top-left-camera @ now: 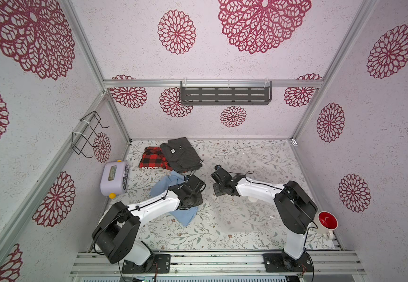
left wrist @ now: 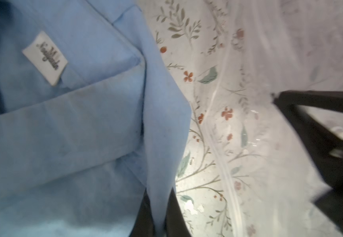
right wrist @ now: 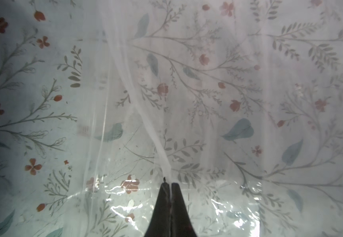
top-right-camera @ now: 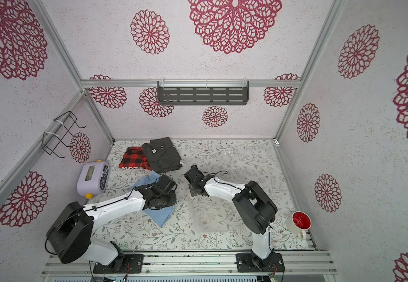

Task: Place the folded shirt into the vacuum bag
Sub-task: Pick up the shirt from the center of the board, then place the shirt in the vacuum bag.

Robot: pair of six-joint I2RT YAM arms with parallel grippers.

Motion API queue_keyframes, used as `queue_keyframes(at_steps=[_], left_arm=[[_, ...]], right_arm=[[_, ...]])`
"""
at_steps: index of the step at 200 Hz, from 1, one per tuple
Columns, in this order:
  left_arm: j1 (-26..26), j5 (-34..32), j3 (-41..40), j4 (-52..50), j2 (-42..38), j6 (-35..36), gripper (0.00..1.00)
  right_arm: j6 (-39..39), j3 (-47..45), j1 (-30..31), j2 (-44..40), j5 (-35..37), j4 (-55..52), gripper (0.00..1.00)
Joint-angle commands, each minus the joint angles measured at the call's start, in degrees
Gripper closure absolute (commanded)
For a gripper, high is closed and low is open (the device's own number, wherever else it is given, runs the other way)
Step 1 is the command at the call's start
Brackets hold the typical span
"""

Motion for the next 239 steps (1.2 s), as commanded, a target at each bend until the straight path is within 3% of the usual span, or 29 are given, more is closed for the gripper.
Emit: queue_keyframes(at_steps=[1, 61, 177, 239], left_arm=[[-1.4, 1.5, -0.5, 3.0, -3.5, -0.3, 1.00], [-3.7, 6.0, -1.4, 10.4, -4.5, -1.6, 1.00], [-6.9, 9.2, -5.4, 26.5, 7.3, -6.0, 1.00], [-7.4, 5.0, -4.5, 21.6, 9.3, -6.5, 1.00]], right_arm=[[2.7, 2.4, 1.5, 1.5, 0.4, -1.4, 1.00], [4.7, 3.9, 2.8, 1.6, 2.1, -2.3, 1.00], [11.6, -1.8, 2.5, -7.2, -1.7, 4.3, 1.00], [14.3, -1.1, 2.5, -7.0, -0.2, 2.6, 1.00]])
